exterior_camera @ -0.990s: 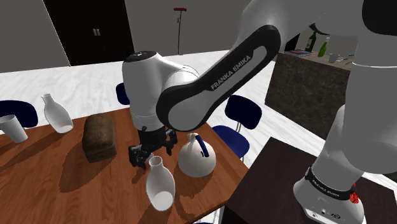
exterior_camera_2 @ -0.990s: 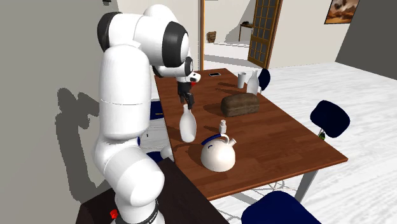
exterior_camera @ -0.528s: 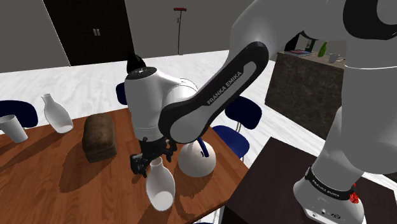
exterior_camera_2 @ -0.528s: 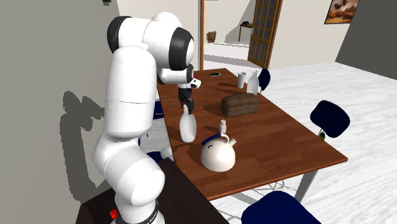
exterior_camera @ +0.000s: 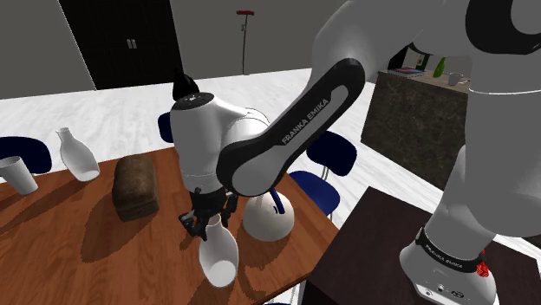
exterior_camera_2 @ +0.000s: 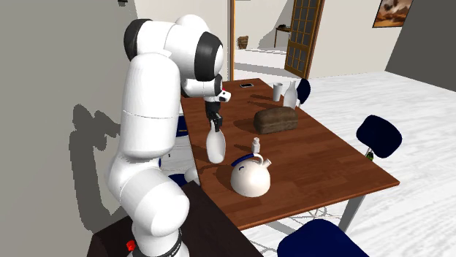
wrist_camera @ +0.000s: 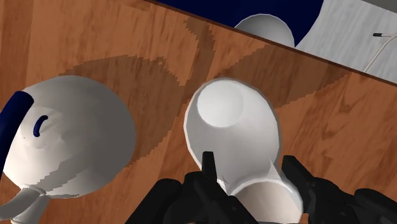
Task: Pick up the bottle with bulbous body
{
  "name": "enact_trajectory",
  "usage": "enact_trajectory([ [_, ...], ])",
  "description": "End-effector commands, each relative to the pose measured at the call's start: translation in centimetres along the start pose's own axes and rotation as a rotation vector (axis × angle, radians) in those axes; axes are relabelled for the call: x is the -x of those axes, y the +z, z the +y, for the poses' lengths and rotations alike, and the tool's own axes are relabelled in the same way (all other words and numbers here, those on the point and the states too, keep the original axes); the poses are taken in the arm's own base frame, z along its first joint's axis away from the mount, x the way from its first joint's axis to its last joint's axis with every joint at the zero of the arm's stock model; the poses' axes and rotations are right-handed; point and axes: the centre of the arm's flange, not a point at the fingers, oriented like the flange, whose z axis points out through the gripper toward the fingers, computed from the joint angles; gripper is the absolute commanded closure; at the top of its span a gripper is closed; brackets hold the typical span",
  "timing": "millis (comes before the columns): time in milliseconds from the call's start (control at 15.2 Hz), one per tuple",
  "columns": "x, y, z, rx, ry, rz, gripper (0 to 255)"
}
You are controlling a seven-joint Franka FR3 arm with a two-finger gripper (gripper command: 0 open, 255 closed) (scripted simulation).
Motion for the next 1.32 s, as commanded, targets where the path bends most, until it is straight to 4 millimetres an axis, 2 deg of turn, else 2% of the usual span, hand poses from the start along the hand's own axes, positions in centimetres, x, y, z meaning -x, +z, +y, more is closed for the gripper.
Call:
enact_trajectory([
  [0, 0.0, 0.1, 0.1, 0.001, 0.000, -0.002, 255],
  [132, 0.1, 0.1, 0.0, 0.002, 0.000, -0.002, 255],
  [1122, -0.2, -7.8, -0.1, 0.002, 0.000, -0.002, 255],
  [1254, -0.2, -7.9, -0.1, 0.002, 0.000, -0.002, 255],
])
